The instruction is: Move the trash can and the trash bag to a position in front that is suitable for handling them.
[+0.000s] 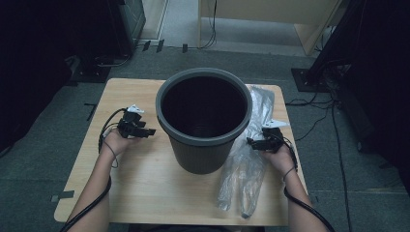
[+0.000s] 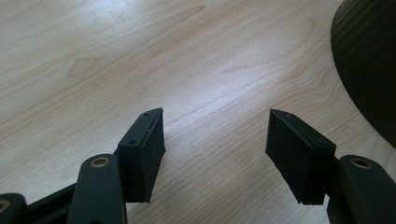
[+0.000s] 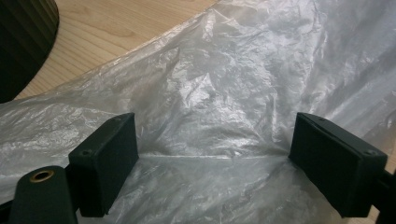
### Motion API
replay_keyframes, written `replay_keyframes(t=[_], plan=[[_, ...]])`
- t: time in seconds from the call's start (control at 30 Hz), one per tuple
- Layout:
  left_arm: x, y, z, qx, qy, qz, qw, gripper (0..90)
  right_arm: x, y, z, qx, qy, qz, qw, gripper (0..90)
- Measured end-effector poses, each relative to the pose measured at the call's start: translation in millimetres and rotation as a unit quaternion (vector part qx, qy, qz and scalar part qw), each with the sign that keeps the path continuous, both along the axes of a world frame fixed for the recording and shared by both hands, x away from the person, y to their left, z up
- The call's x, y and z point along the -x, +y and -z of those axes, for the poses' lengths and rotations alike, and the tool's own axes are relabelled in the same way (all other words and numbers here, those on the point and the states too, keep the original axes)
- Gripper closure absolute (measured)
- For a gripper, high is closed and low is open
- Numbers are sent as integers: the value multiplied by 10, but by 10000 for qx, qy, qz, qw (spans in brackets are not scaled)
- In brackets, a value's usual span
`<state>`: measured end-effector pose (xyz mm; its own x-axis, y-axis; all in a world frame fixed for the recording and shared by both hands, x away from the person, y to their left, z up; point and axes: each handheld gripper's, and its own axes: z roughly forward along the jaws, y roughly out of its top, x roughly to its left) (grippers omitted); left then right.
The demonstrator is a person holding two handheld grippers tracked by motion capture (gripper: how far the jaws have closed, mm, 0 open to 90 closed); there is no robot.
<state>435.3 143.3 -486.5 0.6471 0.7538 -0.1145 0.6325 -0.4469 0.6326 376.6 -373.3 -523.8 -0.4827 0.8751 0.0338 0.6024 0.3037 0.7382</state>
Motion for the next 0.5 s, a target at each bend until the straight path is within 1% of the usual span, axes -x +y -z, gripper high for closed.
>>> replay_keyframes(t=[0.03, 0.13, 0.2, 0.23, 0.33, 0.5], plan=[[2, 7, -9, 8, -26, -26, 10000, 364, 0, 0, 0, -1, -1, -4, 10000, 145], [4, 22, -48, -11, 32, -100, 9999, 353, 0, 0, 0, 0, -1, -5, 10000, 145], [9, 24, -82, -3, 10, -154, 9999, 350, 0, 0, 0, 1, -1, -1, 10000, 145], [12, 27, -104, 36, 23, -142, 9999, 349, 0, 0, 0, 0, -1, -4, 10000, 145], [24, 38, -163, 165, -34, -128, 9998, 349, 0, 0, 0, 1, -2, -4, 10000, 145], [19, 72, -208, 321, 32, -142, 9994, 350, 1, 0, 0, 2, -2, 0, 10000, 146]])
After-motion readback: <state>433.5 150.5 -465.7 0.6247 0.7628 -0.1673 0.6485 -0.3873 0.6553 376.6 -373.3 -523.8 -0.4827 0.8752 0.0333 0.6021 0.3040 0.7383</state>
